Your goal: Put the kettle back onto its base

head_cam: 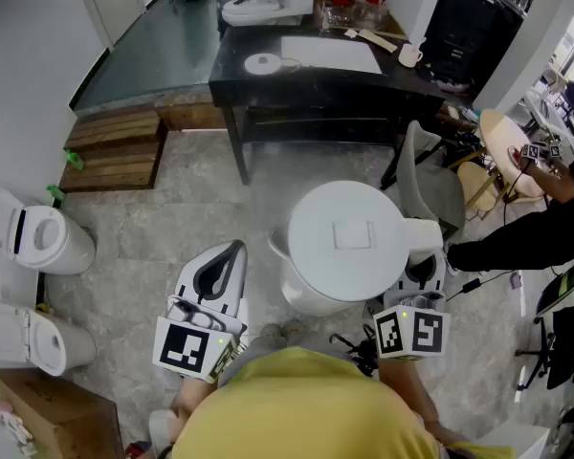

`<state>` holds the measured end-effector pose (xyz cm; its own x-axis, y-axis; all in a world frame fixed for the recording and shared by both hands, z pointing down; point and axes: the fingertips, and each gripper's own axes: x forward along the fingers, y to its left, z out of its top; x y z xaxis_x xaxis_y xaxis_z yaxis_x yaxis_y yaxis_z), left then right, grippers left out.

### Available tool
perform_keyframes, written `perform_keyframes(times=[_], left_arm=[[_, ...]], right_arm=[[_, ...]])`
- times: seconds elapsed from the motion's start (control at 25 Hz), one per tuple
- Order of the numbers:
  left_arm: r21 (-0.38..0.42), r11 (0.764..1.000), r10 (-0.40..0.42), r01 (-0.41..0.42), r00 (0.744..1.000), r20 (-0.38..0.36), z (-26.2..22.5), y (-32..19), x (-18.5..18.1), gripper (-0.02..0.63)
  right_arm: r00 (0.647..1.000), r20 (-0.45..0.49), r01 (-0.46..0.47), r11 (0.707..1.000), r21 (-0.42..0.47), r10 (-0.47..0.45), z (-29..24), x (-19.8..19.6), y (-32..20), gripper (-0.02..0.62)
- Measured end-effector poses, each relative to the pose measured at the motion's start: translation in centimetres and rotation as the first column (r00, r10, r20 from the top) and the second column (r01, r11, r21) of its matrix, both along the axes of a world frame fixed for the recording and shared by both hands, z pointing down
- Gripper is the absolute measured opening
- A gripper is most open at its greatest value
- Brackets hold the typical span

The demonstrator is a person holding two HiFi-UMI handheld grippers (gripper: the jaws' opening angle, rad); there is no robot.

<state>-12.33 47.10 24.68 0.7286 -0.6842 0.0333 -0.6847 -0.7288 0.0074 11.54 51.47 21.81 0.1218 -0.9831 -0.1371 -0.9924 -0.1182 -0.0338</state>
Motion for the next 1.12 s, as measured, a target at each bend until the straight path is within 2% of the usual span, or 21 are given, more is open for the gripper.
perform_keyframes(times=[0.4,0.6,1.12], left_arm=[[-0.005,1.000,0.017,-0.018,1.000,-0.003,0.1,-0.5,-0.7,0.008],[-0.008,0.999,0.032,-0.032,0.999,-0.011,0.3,-0.7,-1.2,0.008],[-0.014,0.998,0.057,-0.058,0.998,-0.021,1.2,-1.3,-4.1,0.008]], right_arm=[[1.000,-0.001,-0.003,1.000,-0.003,0.003,-0.1,-0.9,-0.5,0.115],[0.999,0.033,-0.015,1.000,0.002,0.015,0.2,-1.2,-0.7,0.121],[0.997,0.030,-0.064,0.998,-0.004,0.064,0.5,-3.1,-0.2,0.121]])
